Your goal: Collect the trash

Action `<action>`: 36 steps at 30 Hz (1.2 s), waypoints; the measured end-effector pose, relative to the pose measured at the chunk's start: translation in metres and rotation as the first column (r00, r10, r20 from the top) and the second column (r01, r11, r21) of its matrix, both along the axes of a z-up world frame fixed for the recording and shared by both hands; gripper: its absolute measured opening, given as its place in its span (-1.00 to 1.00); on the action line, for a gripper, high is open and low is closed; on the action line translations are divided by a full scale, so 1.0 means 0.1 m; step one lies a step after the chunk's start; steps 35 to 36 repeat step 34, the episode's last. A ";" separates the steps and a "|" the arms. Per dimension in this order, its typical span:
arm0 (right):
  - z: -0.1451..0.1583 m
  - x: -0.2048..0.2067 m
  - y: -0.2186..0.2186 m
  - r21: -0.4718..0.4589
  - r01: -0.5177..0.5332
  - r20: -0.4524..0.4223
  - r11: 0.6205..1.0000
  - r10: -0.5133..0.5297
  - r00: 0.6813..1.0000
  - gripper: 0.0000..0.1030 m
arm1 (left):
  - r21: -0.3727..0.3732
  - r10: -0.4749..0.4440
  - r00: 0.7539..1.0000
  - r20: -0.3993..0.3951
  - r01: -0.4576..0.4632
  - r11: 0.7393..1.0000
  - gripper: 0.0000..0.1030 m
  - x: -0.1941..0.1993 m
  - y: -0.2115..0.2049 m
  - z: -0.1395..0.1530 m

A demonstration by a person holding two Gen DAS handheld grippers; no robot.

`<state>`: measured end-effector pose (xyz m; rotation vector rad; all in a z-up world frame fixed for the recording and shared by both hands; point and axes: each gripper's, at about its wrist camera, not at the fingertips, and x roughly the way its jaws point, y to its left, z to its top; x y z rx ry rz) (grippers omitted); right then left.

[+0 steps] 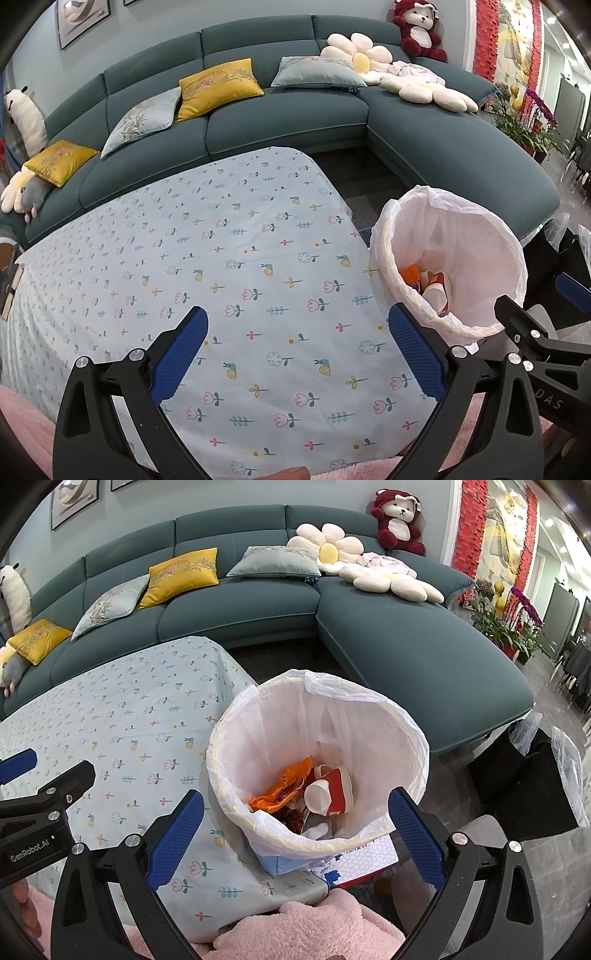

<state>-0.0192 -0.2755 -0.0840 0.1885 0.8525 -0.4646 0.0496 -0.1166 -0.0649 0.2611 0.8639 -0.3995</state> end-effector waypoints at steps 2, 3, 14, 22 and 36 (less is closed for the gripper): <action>-0.01 0.00 0.00 0.000 0.002 -0.001 1.000 -0.002 1.000 0.86 | 0.000 -0.003 1.000 -0.002 0.003 1.000 0.82 -0.01 -0.01 0.00; -0.02 0.00 0.00 0.000 0.002 -0.002 1.000 -0.002 1.000 0.86 | 0.001 -0.002 1.000 -0.002 0.002 1.000 0.82 -0.01 -0.01 0.00; -0.02 0.00 0.01 -0.003 0.004 -0.010 1.000 -0.004 1.000 0.86 | 0.011 0.025 1.000 -0.006 -0.025 1.000 0.82 0.01 0.00 -0.02; -0.02 0.00 0.01 -0.005 0.002 -0.013 1.000 -0.002 1.000 0.86 | 0.013 0.028 1.000 -0.005 -0.027 1.000 0.82 0.00 0.00 -0.03; -0.02 0.00 0.01 -0.004 0.001 -0.014 1.000 -0.002 1.000 0.86 | -0.011 0.015 1.000 -0.022 -0.015 1.000 0.82 0.01 0.01 -0.07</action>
